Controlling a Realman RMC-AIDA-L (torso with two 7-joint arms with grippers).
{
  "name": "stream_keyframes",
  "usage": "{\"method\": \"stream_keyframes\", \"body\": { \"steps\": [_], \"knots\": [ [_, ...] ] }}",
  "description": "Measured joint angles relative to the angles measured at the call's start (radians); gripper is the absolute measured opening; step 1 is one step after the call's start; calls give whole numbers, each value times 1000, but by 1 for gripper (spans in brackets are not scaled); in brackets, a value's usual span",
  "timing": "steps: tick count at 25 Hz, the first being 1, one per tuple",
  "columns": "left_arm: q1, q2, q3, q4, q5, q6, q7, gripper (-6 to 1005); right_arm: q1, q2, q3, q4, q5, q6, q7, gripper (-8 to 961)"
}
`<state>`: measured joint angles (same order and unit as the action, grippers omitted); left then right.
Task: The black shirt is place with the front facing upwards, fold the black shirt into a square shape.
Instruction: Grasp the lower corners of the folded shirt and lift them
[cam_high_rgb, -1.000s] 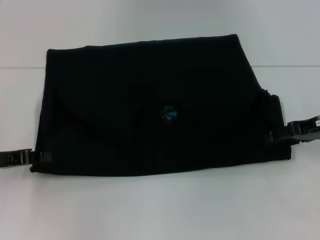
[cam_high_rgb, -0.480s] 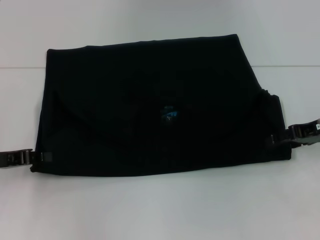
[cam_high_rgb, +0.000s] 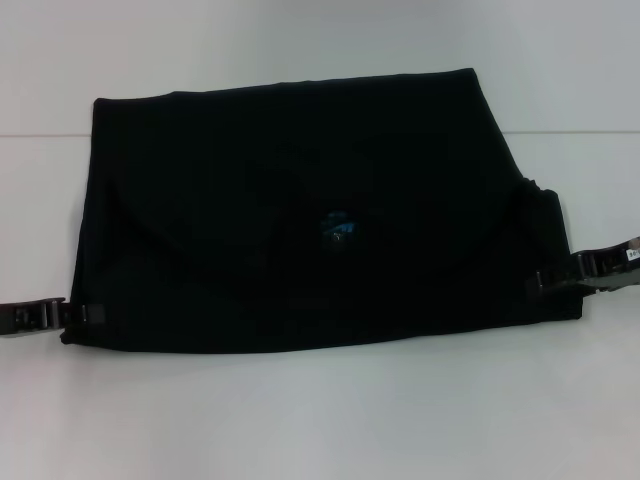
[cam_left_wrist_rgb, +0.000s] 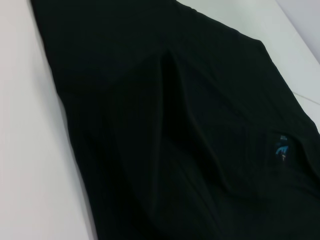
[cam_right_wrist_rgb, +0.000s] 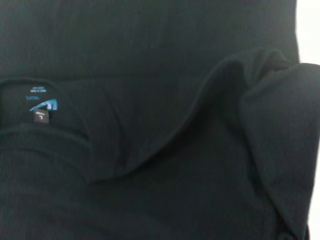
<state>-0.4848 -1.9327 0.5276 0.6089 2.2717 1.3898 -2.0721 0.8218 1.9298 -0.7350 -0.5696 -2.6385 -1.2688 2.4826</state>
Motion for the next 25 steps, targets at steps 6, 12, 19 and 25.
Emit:
{"method": "stream_keyframes", "body": {
  "steps": [6,12,19,25],
  "knots": [
    [-1,0,0,0,3,1,-3,27,3,1,-25,-2,0,-1,6,890],
    [-3,0,0,0,6,2,-3,27,-1,1,-61,-6,-1,5,10,680],
    [-4,1,0,0,7,8,-5,27,1,1,-61,-8,-2,3,10,234],
    [-5,3,2,0,9,21,-11,25,3,1,-61,-10,-2,-5,9,58]
  ]
}}
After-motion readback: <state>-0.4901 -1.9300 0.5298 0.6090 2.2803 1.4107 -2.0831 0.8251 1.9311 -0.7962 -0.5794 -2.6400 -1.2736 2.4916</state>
